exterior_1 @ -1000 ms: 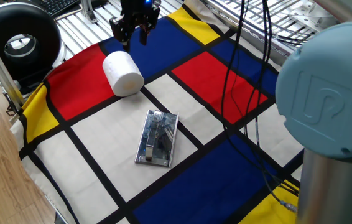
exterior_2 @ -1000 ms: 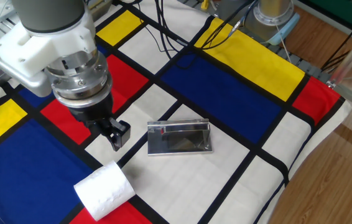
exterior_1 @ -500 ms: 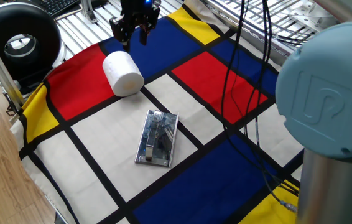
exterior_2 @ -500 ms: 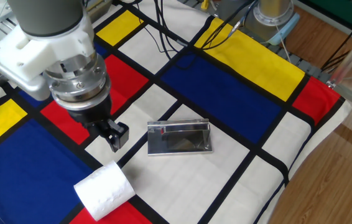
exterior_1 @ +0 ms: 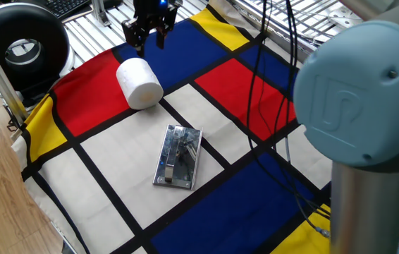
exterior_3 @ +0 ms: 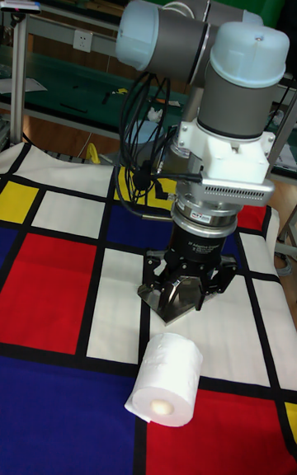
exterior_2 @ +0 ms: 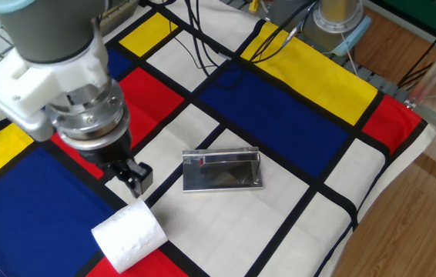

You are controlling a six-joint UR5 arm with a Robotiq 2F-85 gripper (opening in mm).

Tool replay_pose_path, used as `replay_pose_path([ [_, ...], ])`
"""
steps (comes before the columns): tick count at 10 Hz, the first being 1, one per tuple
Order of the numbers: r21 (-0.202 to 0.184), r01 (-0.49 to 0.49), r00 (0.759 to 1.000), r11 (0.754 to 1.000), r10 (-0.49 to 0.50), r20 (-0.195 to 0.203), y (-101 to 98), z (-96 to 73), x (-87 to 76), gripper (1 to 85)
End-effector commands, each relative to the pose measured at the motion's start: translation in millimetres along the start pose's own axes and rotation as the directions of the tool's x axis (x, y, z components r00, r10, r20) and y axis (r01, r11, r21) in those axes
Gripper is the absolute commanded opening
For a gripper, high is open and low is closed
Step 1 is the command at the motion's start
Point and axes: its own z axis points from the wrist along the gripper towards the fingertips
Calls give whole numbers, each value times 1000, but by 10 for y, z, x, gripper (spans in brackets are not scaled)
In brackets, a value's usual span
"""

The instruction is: Put the toilet paper on its holder

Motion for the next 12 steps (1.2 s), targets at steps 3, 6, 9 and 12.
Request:
replay_pose_path([
  [3,34,29,1000,999,-29,-4,-111,40,-126,553],
  [6,78,58,998,995,-58,1,-224,33,-148,560],
  [9,82,56,998,995,-56,-2,-235,32,-140,597],
  [12,60,29,1000,998,-29,-6,-124,48,-174,607],
])
